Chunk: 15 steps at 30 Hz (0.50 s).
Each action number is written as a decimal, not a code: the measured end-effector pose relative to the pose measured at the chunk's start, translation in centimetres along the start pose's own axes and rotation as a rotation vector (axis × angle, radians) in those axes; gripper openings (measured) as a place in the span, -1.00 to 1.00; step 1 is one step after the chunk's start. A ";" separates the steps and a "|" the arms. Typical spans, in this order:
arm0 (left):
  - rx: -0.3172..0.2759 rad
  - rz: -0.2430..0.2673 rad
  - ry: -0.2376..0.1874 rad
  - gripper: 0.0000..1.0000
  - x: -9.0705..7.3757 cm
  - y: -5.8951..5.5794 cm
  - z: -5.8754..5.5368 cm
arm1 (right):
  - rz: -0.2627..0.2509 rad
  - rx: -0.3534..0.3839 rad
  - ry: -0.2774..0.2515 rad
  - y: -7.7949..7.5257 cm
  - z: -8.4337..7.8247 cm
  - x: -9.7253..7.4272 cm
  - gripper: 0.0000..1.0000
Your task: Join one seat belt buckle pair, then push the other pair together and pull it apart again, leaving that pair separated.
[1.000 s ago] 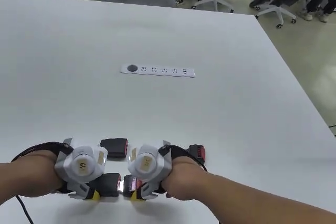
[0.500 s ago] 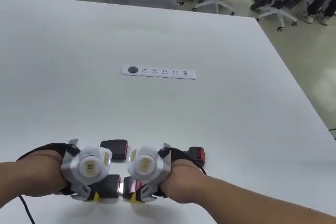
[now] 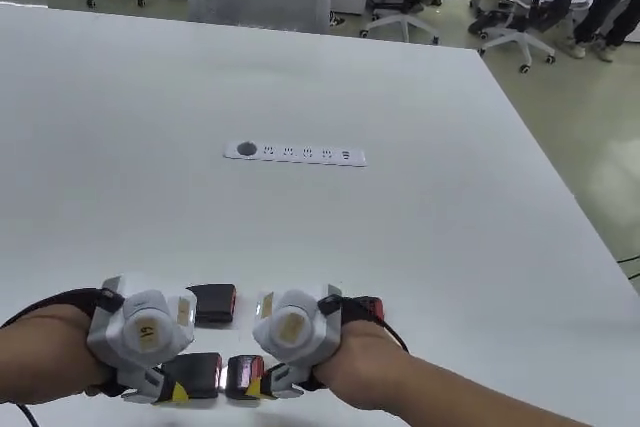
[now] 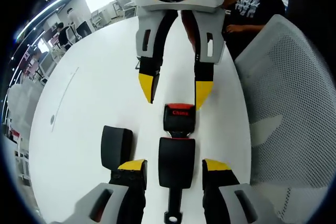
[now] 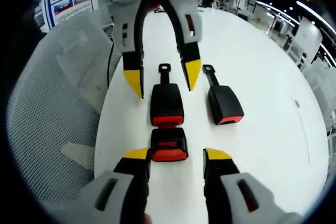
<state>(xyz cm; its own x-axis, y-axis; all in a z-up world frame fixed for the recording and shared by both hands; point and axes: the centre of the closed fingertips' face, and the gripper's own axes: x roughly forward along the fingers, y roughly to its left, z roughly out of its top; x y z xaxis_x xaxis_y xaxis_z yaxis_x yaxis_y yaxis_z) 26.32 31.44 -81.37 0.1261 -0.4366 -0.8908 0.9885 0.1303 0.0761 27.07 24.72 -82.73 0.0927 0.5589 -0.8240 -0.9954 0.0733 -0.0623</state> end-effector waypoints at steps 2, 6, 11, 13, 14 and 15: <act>0.003 0.018 -0.018 -0.11 -0.5 0.8 0.5 | -0.019 0.010 -0.010 -0.8 -0.4 -0.8 -0.19; 0.017 0.047 -0.040 -0.11 -1.0 3.0 0.9 | -0.038 0.061 -0.013 -2.3 -2.2 -1.8 -0.21; -0.010 0.081 -0.047 -0.06 -0.6 5.7 1.1 | -0.091 0.099 0.014 -5.3 -5.1 -3.3 -0.22; -0.004 0.085 -0.036 -0.02 -0.3 6.2 1.0 | -0.106 0.100 0.025 -6.2 -6.0 -3.9 -0.22; 0.001 0.084 -0.031 -0.02 -0.1 6.5 0.9 | -0.105 0.101 0.028 -6.5 -6.3 -4.1 -0.22; 0.004 0.086 -0.024 0.01 0.2 7.0 0.8 | -0.111 0.098 0.034 -6.9 -6.9 -4.3 -0.23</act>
<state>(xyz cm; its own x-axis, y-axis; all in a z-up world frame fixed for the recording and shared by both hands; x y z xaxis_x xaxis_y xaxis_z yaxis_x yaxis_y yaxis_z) 33.28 31.57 -80.66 0.2125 -0.4448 -0.8701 0.9743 0.1651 0.1536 33.39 16.06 -82.62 0.1994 0.5151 -0.8336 -0.9717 0.2139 -0.1003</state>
